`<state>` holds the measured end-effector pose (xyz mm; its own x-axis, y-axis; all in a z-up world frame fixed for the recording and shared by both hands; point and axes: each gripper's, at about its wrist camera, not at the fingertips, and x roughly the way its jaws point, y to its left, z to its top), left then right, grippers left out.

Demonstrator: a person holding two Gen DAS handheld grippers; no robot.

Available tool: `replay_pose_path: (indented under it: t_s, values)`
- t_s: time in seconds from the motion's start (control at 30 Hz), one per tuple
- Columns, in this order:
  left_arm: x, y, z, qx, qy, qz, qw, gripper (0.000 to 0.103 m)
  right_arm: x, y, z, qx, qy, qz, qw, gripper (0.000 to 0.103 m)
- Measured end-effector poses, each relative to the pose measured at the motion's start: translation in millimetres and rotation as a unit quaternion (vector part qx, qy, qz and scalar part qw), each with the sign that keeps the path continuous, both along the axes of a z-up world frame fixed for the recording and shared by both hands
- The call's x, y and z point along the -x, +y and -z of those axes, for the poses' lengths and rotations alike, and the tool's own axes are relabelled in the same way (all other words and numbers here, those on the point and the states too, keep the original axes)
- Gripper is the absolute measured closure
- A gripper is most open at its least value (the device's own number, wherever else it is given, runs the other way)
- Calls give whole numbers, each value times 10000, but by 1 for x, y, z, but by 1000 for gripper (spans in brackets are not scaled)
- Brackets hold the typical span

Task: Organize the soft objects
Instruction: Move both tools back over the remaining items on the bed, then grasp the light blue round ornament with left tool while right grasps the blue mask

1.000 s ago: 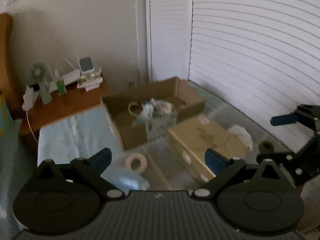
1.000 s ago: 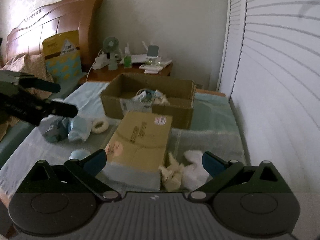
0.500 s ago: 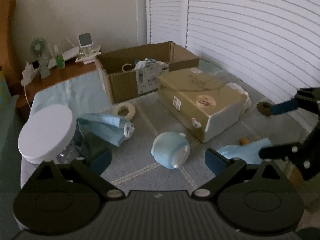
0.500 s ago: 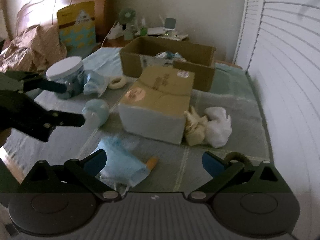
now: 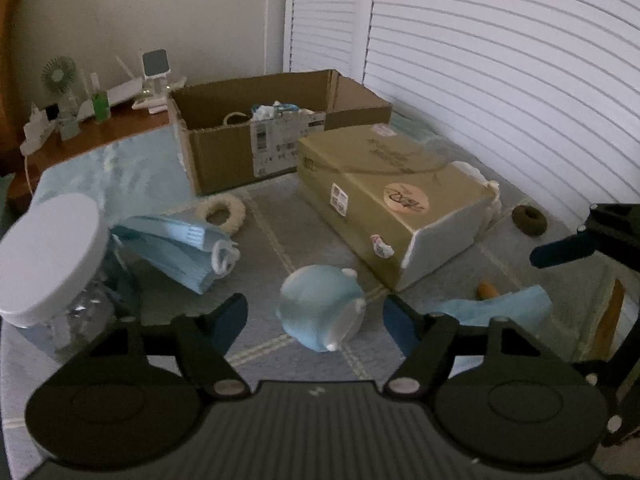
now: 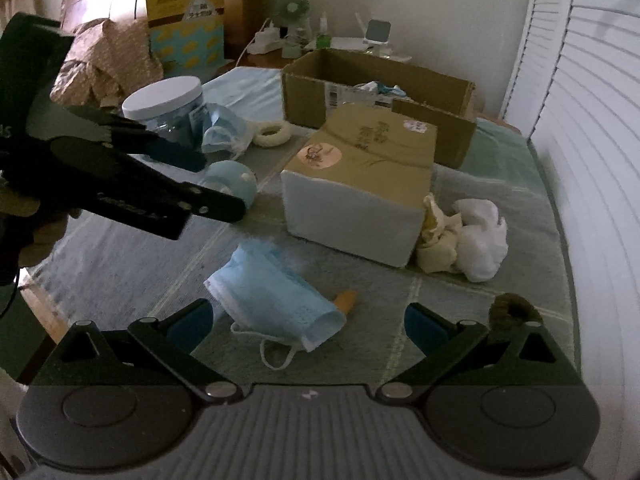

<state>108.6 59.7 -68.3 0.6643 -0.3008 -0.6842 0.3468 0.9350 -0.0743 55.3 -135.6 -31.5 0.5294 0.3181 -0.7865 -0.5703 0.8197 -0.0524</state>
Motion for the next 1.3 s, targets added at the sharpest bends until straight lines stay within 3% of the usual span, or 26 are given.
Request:
replay_pose_path:
  t_s: [0.13,0.53,0.87,1.3]
  values:
    - [-2,-1,5,9,29,-84,10000,39,1,2,1,9,-21,-57,10000,0]
    - [-6,-1,10,148,54,-293,9994,39,3,17,3,102,-187,-347,9992,2]
    - [-5,-4,11,186,84,-235,9995,47,7,31,6,395,-435,-664,9961,25]
    - [-6,-4,11,91,70,-170,9998,53,8,37,12,541,-373,-845,9943,51]
